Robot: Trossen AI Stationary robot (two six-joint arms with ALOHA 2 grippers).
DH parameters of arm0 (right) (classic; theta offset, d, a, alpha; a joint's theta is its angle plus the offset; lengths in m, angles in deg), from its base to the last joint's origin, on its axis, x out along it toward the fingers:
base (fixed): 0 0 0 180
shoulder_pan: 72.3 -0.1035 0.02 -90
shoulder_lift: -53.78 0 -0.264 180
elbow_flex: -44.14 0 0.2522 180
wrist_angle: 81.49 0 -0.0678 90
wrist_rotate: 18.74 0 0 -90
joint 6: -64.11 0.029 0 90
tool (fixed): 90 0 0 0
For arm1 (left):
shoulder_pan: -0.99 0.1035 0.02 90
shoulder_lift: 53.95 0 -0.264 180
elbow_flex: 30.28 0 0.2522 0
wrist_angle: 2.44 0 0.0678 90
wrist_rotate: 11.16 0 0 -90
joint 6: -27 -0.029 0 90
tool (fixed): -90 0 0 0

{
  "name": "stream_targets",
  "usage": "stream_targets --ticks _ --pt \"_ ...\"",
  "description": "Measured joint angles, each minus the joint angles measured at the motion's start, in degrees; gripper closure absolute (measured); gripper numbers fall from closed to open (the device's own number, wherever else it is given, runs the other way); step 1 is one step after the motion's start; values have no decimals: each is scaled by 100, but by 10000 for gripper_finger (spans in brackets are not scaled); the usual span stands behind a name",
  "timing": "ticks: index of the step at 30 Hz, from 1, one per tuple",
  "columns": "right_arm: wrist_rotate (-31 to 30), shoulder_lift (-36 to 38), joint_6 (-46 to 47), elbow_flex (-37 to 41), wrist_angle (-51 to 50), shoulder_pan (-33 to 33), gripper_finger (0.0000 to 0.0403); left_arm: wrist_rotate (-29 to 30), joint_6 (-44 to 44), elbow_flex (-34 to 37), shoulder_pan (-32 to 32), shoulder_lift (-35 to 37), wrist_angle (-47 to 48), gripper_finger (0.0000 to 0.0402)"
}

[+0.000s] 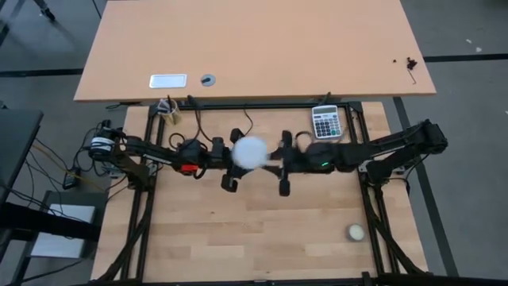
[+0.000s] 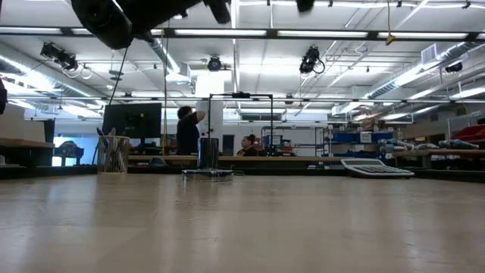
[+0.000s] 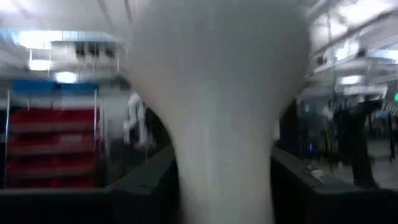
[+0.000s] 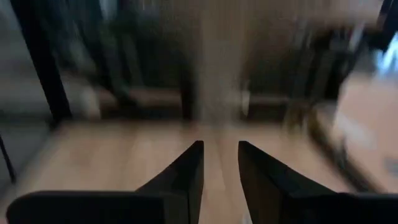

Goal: Screw lightbulb
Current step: Insert the white lightbulb into the silver lamp

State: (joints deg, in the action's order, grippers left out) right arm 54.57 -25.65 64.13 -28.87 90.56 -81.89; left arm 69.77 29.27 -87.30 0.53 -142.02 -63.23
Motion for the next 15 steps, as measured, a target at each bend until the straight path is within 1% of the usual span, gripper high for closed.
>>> stream_targets --ticks 2,4,7,9,12,15 --pt "-2 -75 27 115 14 16 296 -51 87 -10 -10 28 -163 200" --pt "-20 -74 48 120 341 46 296 -62 109 -19 -12 3 -55 197" --pt "-16 -348 123 143 424 46 296 52 0 0 -1 -12 64 199" --pt "-15 -448 38 192 423 46 296 111 -38 -1 1 -5 55 206" --pt "-20 -319 12 125 669 46 296 111 -40 0 3 -11 73 224" --pt "-18 -220 24 144 430 44 296 121 -48 1 20 -9 33 241"
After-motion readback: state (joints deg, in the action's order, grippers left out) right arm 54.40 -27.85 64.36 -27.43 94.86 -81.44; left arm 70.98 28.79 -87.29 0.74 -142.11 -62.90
